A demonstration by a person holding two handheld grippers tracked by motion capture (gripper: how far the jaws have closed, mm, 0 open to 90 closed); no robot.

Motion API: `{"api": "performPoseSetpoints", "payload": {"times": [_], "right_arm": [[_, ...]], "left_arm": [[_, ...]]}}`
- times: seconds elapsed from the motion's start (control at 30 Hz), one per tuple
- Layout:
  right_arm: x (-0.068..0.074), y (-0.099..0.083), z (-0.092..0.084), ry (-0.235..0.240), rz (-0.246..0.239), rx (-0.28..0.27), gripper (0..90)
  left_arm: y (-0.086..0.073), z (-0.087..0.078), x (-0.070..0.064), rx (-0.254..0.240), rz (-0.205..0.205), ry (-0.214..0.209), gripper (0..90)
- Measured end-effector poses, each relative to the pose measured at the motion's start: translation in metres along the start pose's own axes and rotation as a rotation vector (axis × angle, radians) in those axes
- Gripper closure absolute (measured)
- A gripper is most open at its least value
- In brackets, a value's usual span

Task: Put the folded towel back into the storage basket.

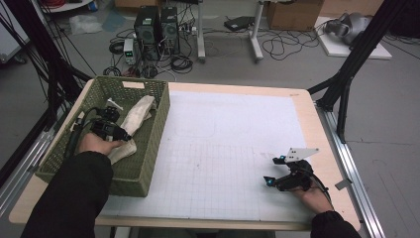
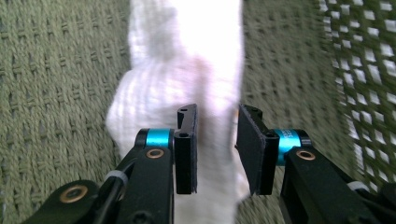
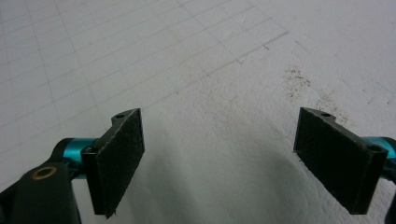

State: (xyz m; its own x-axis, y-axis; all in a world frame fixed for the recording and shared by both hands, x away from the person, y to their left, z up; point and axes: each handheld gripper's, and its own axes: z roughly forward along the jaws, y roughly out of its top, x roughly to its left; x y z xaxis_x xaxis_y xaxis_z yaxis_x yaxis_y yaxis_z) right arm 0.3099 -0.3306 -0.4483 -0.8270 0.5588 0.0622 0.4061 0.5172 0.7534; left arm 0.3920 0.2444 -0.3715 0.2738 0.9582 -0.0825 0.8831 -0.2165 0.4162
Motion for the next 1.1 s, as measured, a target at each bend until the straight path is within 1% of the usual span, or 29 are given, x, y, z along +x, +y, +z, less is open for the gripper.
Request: {"api": "performPoseSetpoints", "payload": {"times": [0.07,0.1,0.13,0.2,0.23,0.27,0.3,0.33,0.37,0.4,0.47,0.5,0.57,0.63,0.7,0.73,0.77,0.8,0.9,0.97,1.0,1.03,1.1], "right_arm": [[0.000,0.000,0.000,-0.002,-0.003,0.000,15.2],[0.001,0.000,-0.001,-0.003,-0.003,0.000,15.2],[0.001,0.000,-0.001,-0.004,-0.002,-0.001,15.2],[0.001,0.001,-0.001,-0.004,0.001,-0.001,15.2],[0.001,0.001,-0.001,-0.005,0.000,0.000,15.2],[0.001,0.001,-0.001,-0.004,-0.001,-0.001,15.2],[0.001,0.001,-0.001,-0.003,-0.002,0.000,15.2],[0.001,0.001,-0.001,-0.002,-0.002,0.000,15.2],[0.001,0.001,-0.001,-0.004,-0.001,0.000,15.2],[0.001,0.001,-0.001,-0.004,0.000,0.000,15.2],[0.001,0.001,-0.001,-0.001,0.002,-0.002,15.2],[0.000,0.001,-0.001,-0.001,0.002,-0.001,15.2],[0.000,0.001,0.000,-0.003,-0.001,0.002,15.2],[0.001,0.001,-0.001,0.001,0.002,0.005,15.2],[0.001,0.001,0.000,-0.001,0.001,0.001,15.2],[0.001,0.001,0.000,-0.002,0.001,0.001,15.2],[0.001,0.001,0.000,-0.003,0.000,0.000,15.2],[0.001,0.001,0.000,-0.002,0.000,0.001,15.2],[0.000,0.001,-0.001,-0.005,-0.004,-0.007,15.2],[0.000,0.001,-0.002,-0.002,0.008,-0.006,15.2],[0.000,0.001,-0.002,-0.002,0.006,-0.009,15.2],[0.000,0.001,-0.001,0.000,0.007,-0.010,15.2],[0.000,0.001,-0.001,0.001,0.002,-0.007,15.2]], "left_arm": [[-0.001,-0.003,-0.003,0.017,0.009,-0.007,68.1],[-0.002,-0.003,-0.005,0.027,0.017,-0.013,70.3],[-0.002,-0.003,-0.007,0.032,0.031,-0.014,71.2],[-0.004,0.001,-0.010,0.061,0.042,-0.021,74.2],[-0.004,0.004,-0.011,0.074,0.049,-0.010,74.1],[-0.005,0.007,-0.012,0.085,0.058,0.001,73.8],[-0.005,0.010,-0.013,0.097,0.059,0.002,72.5],[-0.006,0.013,-0.014,0.113,0.066,-0.007,71.8],[-0.006,0.015,-0.015,0.122,0.070,-0.003,70.7],[-0.006,0.018,-0.016,0.129,0.069,0.006,68.9],[-0.007,0.022,-0.017,0.141,0.082,0.016,65.8],[-0.008,0.025,-0.017,0.159,0.092,0.017,64.6],[-0.009,0.028,-0.019,0.163,0.103,0.037,64.7],[-0.009,0.029,-0.021,0.162,0.121,0.052,66.7],[-0.009,0.030,-0.021,0.165,0.130,0.052,72.2],[-0.009,0.029,-0.021,0.166,0.138,0.053,77.2],[-0.009,0.029,-0.022,0.169,0.152,0.062,85.6],[-0.009,0.028,-0.022,0.171,0.147,0.059,87.5],[-0.008,0.024,-0.021,0.182,0.159,0.048,88.6],[-0.008,0.019,-0.021,0.205,0.172,0.041,88.7],[-0.008,0.017,-0.020,0.222,0.183,0.032,88.7],[-0.009,0.014,-0.019,0.230,0.181,0.013,88.7],[-0.010,0.012,-0.021,0.258,0.193,-0.036,88.6]]}}
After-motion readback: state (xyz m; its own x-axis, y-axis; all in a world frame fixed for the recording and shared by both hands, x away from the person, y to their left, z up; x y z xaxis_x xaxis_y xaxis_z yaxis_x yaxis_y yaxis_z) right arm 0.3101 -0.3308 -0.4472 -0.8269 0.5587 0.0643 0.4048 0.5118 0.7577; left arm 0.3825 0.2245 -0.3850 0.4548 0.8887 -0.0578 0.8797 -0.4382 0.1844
